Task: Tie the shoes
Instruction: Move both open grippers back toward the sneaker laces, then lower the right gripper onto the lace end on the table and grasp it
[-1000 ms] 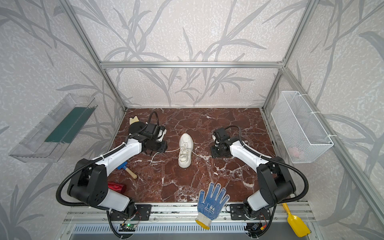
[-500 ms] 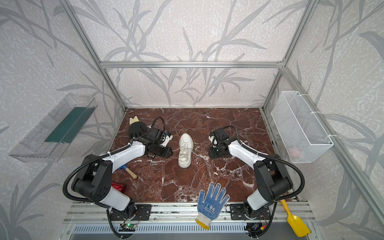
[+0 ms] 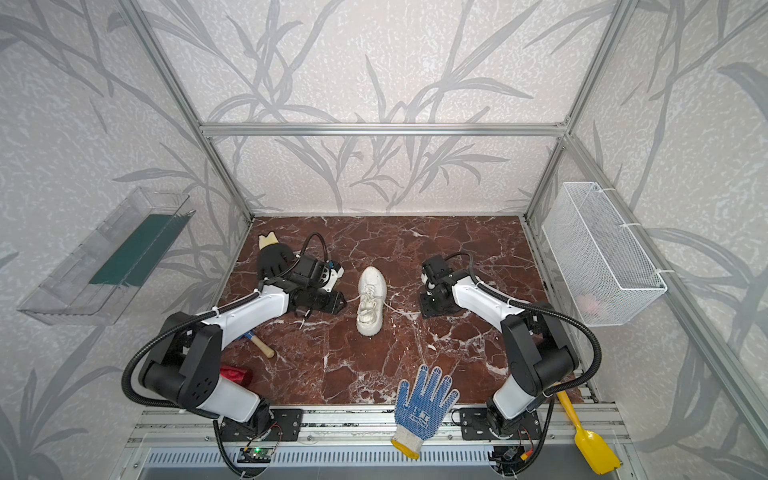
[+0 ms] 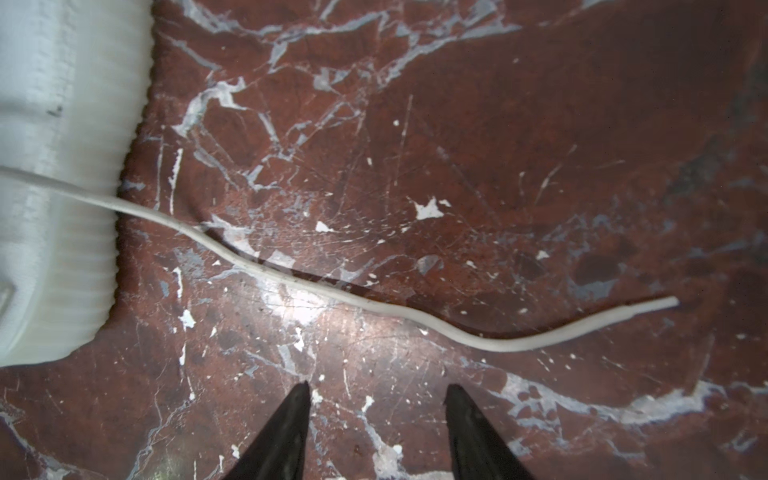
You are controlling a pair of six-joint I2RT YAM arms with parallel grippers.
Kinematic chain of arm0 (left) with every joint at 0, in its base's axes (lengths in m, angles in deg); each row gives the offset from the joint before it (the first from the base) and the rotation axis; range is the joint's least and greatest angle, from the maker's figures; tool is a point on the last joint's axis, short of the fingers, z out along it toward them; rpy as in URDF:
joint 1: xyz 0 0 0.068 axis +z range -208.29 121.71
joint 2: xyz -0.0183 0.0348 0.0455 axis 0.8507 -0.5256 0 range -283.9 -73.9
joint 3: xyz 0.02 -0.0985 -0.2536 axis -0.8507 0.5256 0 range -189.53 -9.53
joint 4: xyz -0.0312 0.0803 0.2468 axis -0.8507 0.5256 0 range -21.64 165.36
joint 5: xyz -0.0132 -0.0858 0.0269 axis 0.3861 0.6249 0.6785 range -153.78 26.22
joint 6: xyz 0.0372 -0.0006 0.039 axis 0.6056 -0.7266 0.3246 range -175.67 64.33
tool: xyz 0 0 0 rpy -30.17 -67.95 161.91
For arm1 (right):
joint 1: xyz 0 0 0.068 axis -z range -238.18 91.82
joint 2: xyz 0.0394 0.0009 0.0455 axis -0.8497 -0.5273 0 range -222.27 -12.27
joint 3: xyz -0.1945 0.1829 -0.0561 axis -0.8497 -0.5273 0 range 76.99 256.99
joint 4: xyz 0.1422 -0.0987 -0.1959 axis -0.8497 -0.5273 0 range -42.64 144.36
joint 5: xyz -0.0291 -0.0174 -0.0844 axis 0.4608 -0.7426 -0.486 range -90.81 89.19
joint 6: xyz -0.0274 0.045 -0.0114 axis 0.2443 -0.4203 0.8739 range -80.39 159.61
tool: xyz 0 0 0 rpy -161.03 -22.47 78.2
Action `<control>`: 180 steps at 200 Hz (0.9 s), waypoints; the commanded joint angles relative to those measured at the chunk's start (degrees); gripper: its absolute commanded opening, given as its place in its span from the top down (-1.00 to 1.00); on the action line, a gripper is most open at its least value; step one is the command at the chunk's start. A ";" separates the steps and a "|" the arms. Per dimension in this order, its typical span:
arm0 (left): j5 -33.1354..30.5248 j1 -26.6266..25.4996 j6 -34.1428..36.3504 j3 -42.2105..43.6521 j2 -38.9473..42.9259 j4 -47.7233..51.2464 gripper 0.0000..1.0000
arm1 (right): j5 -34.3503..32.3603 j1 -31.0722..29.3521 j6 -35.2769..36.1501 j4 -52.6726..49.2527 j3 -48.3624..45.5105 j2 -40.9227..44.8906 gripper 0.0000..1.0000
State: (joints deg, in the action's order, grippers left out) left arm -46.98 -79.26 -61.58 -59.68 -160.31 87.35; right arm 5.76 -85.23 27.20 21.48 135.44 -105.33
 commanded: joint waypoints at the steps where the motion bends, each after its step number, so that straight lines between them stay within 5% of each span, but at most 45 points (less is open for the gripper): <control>1: 0.12 -0.30 0.88 1.18 1.88 -3.22 0.07 | 4.45 -0.63 6.50 3.28 0.19 -0.46 -0.07; 89: 1.37 -0.30 -3.19 3.43 0.55 -9.19 0.07 | 8.92 -3.57 15.85 8.05 2.28 -7.21 0.00; 160: 0.00 -0.25 -5.22 4.90 0.67 -10.98 0.07 | 2.52 -5.31 12.79 6.96 1.62 -7.45 0.04; 180: 0.07 -0.30 -4.93 4.94 1.04 -10.57 0.07 | 6.05 -5.62 13.01 8.67 0.76 -5.36 0.05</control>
State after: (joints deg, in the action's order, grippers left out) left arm -46.13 -79.28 -65.82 -55.40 -160.31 77.71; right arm 10.68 -90.17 40.65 28.74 137.48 -113.74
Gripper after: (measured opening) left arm 0.464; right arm 0.477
